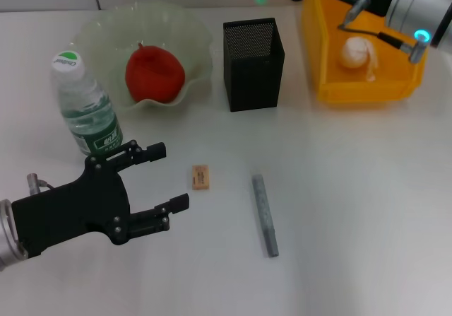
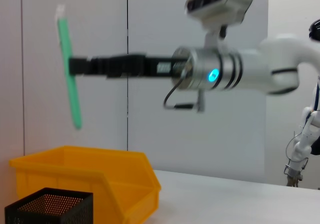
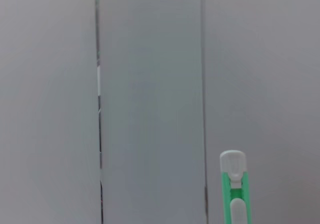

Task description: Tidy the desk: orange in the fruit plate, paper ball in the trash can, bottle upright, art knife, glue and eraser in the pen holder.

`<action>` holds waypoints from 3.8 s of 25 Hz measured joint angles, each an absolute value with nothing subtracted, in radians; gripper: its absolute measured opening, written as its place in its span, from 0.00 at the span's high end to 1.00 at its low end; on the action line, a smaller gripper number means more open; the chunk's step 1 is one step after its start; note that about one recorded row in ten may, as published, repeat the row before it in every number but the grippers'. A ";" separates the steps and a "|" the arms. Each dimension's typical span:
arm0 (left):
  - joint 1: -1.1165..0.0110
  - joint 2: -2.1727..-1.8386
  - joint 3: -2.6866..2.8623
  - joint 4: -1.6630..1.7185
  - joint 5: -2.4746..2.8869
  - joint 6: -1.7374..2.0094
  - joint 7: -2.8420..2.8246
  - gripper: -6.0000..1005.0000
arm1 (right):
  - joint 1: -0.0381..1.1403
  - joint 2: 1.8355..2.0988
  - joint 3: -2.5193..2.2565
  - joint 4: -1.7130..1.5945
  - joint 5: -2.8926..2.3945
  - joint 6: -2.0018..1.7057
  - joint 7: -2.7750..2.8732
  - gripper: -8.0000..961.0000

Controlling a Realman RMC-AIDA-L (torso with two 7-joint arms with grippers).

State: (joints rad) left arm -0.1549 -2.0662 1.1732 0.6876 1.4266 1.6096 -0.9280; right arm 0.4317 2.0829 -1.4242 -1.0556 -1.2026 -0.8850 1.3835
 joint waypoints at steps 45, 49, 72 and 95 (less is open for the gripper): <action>-0.385 -2.074 1.597 1.532 2.255 1.401 -1.947 0.21 | 0.273 2.087 -1.040 -1.252 -2.186 -1.771 1.818 0.29; -0.511 -2.078 1.598 1.416 2.343 1.406 -1.959 0.22 | 0.291 2.087 -1.059 -1.307 -2.261 -1.810 1.893 0.29; -0.694 -2.080 1.589 1.114 2.416 1.334 -1.975 0.26 | 0.274 2.092 -1.066 -1.198 -2.157 -1.739 1.649 0.29; -0.716 -2.080 1.596 1.010 2.418 1.276 -1.961 0.31 | 0.273 2.089 -1.066 -1.196 -2.146 -1.739 1.657 0.30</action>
